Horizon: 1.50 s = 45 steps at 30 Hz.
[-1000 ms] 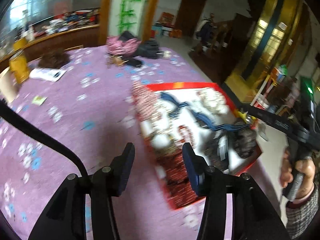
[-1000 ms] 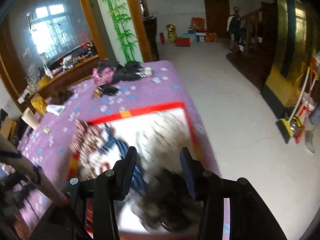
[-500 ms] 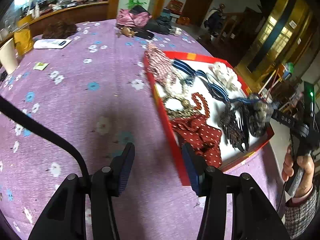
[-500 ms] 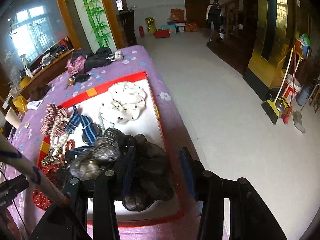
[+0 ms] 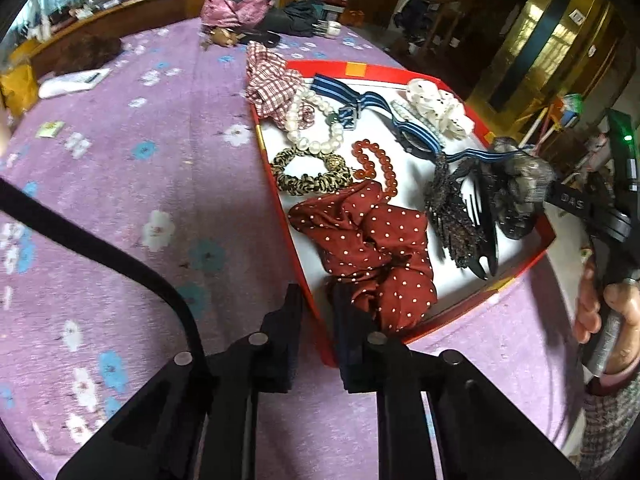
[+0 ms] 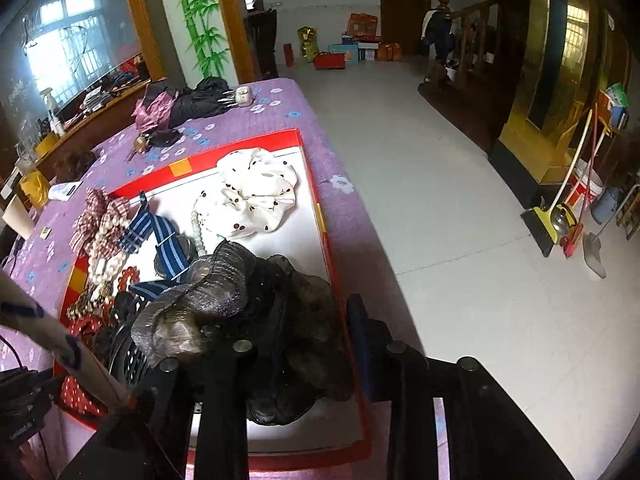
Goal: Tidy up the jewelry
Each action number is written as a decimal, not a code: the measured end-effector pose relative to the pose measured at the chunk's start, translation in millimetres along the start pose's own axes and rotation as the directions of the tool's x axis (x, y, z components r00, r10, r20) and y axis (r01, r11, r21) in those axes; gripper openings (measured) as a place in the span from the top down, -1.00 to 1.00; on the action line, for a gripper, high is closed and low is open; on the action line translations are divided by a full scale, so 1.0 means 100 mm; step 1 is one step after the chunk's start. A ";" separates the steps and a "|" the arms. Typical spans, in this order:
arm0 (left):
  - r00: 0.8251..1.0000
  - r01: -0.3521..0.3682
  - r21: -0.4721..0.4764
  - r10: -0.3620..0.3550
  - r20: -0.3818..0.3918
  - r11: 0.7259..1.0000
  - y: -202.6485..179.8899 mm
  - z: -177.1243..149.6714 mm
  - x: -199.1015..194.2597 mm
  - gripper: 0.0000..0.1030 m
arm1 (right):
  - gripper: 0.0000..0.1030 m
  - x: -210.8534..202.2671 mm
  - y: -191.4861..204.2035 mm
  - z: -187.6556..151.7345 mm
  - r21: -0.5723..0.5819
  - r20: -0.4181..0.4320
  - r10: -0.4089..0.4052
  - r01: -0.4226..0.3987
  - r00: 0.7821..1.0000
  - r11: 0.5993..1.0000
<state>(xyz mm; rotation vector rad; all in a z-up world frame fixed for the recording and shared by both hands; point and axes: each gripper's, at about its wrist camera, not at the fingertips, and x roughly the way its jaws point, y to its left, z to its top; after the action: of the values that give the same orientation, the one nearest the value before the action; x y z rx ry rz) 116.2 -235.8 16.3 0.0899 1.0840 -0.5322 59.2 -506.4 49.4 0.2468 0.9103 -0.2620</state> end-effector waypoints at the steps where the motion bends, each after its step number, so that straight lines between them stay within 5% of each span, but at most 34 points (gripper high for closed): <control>1: 1.000 -0.016 -0.005 0.016 0.004 1.000 0.03 -0.01 -0.02 0.72 | 0.46 0.00 0.04 -0.01 -0.010 -0.002 0.005 -0.005 1.000 1.000; 13: 0.997 -0.077 -0.108 0.080 0.021 0.991 0.53 -0.16 -0.27 0.72 | 0.48 0.09 0.64 -0.07 -0.106 -0.012 0.037 -0.038 0.999 0.994; 22: 0.997 -0.070 -0.124 0.074 0.030 0.990 0.56 -0.22 -0.33 0.72 | 0.48 0.17 0.74 0.01 -0.085 -0.014 0.010 -0.011 1.000 0.996; 33: 0.989 -0.086 -0.149 0.103 0.110 0.985 0.58 -0.43 -0.80 0.72 | 0.19 -0.18 0.71 -0.10 -0.059 0.053 0.013 -0.010 0.999 0.998; 45: 0.951 -0.181 -0.138 0.209 0.229 0.974 0.41 -0.82 -1.40 0.71 | 0.16 -0.76 0.88 -0.47 -0.083 0.111 0.094 -0.085 0.989 0.993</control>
<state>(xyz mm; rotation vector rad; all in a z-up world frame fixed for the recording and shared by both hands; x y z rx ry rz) 18.0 -122.5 89.6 0.0286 0.8529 -0.2915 8.1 -399.1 91.4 0.1983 0.7916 -0.1552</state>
